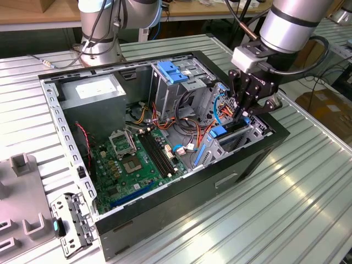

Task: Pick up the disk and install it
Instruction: 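Insert the first disk wire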

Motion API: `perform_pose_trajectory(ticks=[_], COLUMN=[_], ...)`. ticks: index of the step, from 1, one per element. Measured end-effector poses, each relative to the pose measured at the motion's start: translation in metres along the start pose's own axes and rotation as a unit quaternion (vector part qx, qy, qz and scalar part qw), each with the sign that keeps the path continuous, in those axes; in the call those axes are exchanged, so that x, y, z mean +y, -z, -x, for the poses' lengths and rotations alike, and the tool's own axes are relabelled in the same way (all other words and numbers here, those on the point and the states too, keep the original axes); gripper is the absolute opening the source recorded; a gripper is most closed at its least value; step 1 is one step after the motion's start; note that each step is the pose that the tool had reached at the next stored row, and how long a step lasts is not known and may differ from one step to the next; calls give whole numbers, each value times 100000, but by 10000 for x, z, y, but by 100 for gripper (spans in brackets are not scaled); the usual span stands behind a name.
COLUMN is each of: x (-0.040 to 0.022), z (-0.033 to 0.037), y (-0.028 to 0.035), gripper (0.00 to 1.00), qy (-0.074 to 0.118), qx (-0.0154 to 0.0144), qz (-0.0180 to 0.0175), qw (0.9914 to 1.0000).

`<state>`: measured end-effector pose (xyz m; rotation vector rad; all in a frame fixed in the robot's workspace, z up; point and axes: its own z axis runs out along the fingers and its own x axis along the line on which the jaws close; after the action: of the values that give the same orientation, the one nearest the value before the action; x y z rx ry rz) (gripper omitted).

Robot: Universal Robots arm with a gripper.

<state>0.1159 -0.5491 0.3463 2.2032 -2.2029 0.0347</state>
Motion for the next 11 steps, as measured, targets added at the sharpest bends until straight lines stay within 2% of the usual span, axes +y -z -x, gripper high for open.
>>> perform_pose_trajectory(ticks=[3,6,11], x=[0,-1,-1], z=[1,2,2], y=[-17,-56,-58], gripper=[17,17,18], qy=[-150,-312,-317], qx=[-7,11,-4], qz=[65,320,324], qw=[100000,99999,99999])
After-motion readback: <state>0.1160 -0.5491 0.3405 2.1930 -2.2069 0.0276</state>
